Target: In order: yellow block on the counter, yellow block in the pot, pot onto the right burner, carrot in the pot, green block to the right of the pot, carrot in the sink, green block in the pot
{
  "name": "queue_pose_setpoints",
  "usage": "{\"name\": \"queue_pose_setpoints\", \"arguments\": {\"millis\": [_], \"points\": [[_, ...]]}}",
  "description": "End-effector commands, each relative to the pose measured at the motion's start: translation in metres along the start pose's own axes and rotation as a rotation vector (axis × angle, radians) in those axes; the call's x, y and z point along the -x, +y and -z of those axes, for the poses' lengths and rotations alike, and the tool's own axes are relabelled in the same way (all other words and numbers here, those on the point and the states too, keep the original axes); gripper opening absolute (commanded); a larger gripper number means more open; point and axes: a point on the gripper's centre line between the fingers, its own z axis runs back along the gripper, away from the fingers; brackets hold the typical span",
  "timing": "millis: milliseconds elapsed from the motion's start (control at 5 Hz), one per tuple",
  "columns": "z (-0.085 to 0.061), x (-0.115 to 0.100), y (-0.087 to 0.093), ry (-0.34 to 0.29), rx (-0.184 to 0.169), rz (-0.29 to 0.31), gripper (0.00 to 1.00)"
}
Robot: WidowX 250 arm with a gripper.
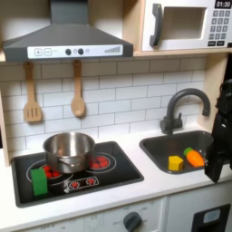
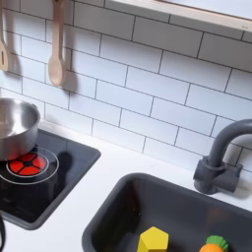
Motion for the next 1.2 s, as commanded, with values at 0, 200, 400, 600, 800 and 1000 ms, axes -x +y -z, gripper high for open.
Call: {"name": "queue_pose_setpoints", "arguments": {"millis": [0, 200, 400, 600, 800, 1000], "points": [[0.000, 0.000, 0.000, 0.002, 0.000, 0.000, 1.00], [0.003, -0.003, 0.005, 0.009, -0.007, -0.002, 1.00], [0.003, -0.008, 0.007, -0.004, -0.009, 0.015, 1.00], [0.004, -0.020, 0.007, -0.012, 0.003, 0.025, 1.00], [0.009, -0.033, 0.004, -0.004, 0.005, 0.049, 1.00], [0.009, -0.046, 0.000, -0.008, 0.021, 0.065, 1.00]]}}
